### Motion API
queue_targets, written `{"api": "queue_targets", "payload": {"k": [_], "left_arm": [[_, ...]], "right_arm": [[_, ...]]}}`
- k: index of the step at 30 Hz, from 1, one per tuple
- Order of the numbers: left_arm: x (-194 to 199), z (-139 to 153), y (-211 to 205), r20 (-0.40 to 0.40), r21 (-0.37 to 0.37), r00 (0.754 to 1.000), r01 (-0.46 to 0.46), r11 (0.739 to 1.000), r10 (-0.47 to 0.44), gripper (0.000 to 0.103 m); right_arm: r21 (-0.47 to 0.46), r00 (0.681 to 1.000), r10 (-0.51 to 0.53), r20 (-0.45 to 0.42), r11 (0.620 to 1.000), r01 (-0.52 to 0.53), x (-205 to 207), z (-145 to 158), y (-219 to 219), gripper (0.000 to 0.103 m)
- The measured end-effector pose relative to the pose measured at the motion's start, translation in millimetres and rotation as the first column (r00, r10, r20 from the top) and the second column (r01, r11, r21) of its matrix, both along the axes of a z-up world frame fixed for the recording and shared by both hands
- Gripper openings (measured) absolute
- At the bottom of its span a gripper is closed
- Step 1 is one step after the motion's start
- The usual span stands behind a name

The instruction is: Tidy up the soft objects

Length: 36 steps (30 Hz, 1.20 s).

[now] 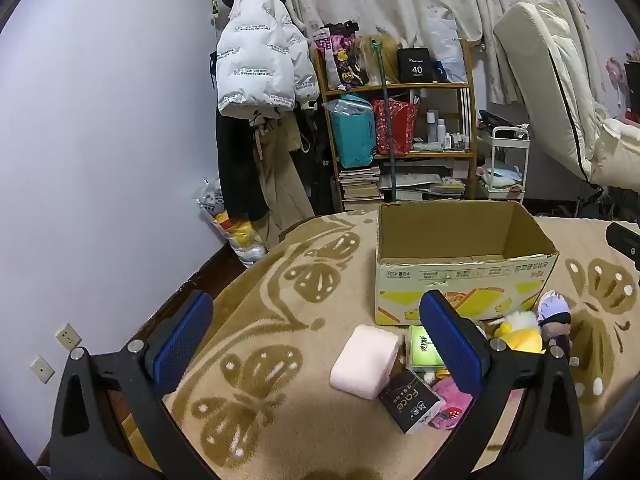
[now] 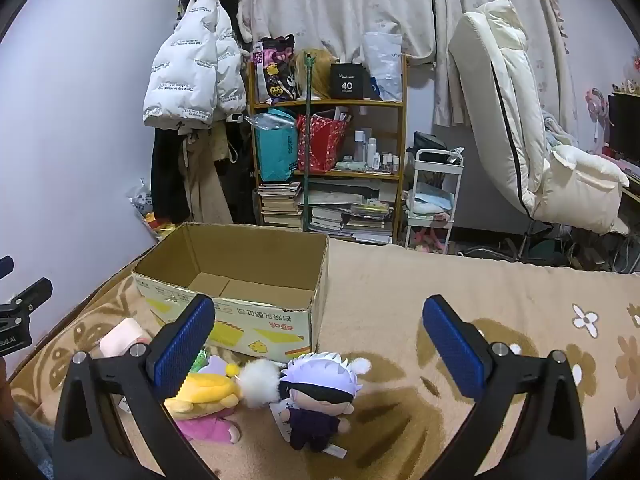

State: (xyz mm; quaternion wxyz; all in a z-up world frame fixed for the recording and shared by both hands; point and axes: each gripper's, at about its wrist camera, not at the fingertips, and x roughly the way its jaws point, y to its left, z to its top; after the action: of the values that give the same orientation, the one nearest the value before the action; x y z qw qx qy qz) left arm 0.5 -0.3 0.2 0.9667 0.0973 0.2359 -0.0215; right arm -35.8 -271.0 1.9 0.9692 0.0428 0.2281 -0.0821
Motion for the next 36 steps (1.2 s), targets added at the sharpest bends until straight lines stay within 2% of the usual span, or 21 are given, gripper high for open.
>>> {"api": "queue_targets", "payload": {"k": [12,14,36], "left_arm": [[-5,0,-13,-0.001,0.012,1.000,0.002,1.000,-0.002,0.102],[1,-2,-2,-0.008,-0.009,1.000,0.007,1.000,-0.008,0.102],[-1,-4,-3,-0.008,-0.006,1.000,0.003,1.000,-0.003,0.102]], "right_arm": [[0.004,1.000,0.001,-0.005,1.000,-0.001,0,0,0,0.103],[0.004,1.000,0.001,-0.005,1.000,-0.001,0,1,0,0.103],[0.005,1.000,-0.003,-0.004,1.000,0.003,0,0,-1,0.103]]}}
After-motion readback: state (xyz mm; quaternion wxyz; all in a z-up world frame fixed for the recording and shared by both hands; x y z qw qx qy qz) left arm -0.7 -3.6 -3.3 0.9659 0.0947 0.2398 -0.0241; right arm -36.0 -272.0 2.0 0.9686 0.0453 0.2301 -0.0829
